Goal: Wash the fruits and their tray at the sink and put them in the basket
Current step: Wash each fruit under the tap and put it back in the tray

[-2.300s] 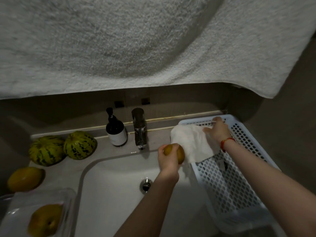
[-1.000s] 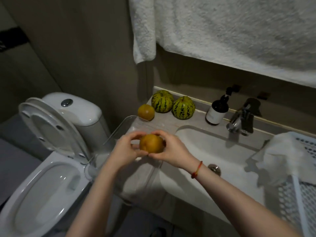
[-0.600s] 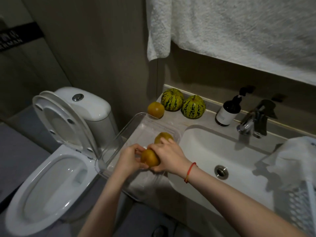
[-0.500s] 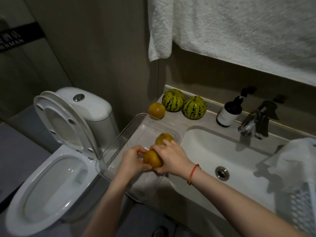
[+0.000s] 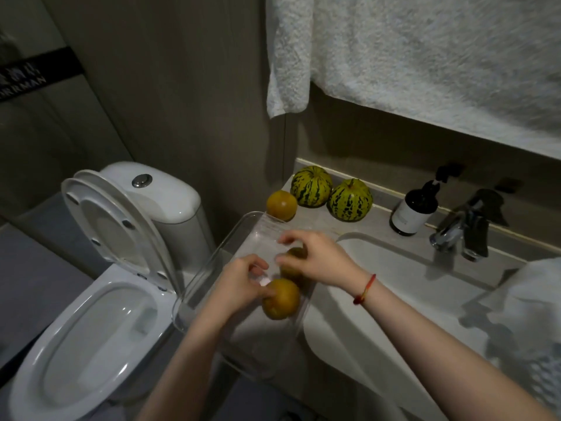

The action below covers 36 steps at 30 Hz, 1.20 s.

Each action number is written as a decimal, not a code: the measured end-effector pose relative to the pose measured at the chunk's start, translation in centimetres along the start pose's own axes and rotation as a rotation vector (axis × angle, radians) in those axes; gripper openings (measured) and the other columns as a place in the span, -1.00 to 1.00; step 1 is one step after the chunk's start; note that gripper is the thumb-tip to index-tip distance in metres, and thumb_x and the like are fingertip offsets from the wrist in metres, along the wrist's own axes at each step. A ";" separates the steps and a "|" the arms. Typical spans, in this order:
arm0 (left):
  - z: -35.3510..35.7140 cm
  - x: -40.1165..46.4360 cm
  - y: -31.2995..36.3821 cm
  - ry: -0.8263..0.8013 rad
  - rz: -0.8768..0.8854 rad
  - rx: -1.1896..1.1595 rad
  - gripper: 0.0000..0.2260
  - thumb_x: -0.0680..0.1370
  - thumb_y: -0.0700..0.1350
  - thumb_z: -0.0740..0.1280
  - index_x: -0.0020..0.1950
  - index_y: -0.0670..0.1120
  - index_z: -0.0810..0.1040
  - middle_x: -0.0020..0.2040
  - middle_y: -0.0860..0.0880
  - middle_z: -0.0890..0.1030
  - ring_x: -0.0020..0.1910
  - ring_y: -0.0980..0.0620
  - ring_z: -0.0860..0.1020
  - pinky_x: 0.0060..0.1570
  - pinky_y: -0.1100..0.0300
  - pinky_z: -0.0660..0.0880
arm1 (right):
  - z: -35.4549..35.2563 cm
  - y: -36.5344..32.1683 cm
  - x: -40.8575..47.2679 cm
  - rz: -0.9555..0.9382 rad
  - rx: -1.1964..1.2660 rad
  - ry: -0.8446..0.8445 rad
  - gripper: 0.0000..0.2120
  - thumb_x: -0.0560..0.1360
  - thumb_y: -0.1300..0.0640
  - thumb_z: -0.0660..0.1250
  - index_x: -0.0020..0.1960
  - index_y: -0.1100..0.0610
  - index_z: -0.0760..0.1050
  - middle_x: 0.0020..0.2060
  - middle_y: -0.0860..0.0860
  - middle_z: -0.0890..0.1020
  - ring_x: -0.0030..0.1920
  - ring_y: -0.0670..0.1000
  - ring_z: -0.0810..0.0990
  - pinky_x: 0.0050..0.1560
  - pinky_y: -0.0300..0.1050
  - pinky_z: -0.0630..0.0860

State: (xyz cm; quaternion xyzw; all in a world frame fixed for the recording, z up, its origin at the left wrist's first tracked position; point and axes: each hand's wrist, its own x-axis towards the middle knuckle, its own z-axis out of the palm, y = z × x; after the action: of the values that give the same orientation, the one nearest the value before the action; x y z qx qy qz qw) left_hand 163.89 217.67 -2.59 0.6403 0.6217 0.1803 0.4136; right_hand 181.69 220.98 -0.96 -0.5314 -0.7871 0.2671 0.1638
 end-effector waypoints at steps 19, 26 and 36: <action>-0.2 18.9 2.8 0.032 0.046 0.253 -0.32 0.43 -0.17 0.41 0.49 -0.11 0.21 0.28 -0.26 0.48 0.26 -0.23 0.47 0.26 -0.02 0.41 | 1.7 5.6 13.3 0.439 0.255 -0.006 -0.41 0.56 0.11 0.24 0.50 0.15 0.08 0.34 0.24 0.40 0.32 0.23 0.40 0.30 -0.06 0.31; -1.6 16.2 4.7 0.200 0.209 0.209 -0.39 0.42 -0.20 0.42 0.44 -0.11 0.31 0.25 -0.25 0.48 0.25 -0.22 0.45 0.23 0.08 0.36 | -0.3 3.8 11.0 0.310 0.388 0.210 -0.42 0.50 0.15 0.34 0.46 0.10 0.22 0.23 0.16 0.50 0.22 0.14 0.47 0.32 -0.01 0.35; 2.5 9.5 13.4 0.057 0.453 0.084 -0.37 0.35 -0.26 0.47 0.38 -0.02 0.37 0.28 -0.15 0.44 0.27 -0.10 0.40 0.27 0.19 0.32 | -5.9 4.3 -0.6 0.323 0.527 0.467 -0.47 0.50 0.05 0.33 0.42 -0.01 0.23 0.15 0.03 0.50 0.06 0.02 0.56 0.12 -0.11 0.51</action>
State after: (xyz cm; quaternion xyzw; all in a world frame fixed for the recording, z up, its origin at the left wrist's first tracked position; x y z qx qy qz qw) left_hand 176.02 227.47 3.34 0.7745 0.4807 0.2607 0.3179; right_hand 188.36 223.13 1.20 -0.6347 -0.5390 0.3545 0.4254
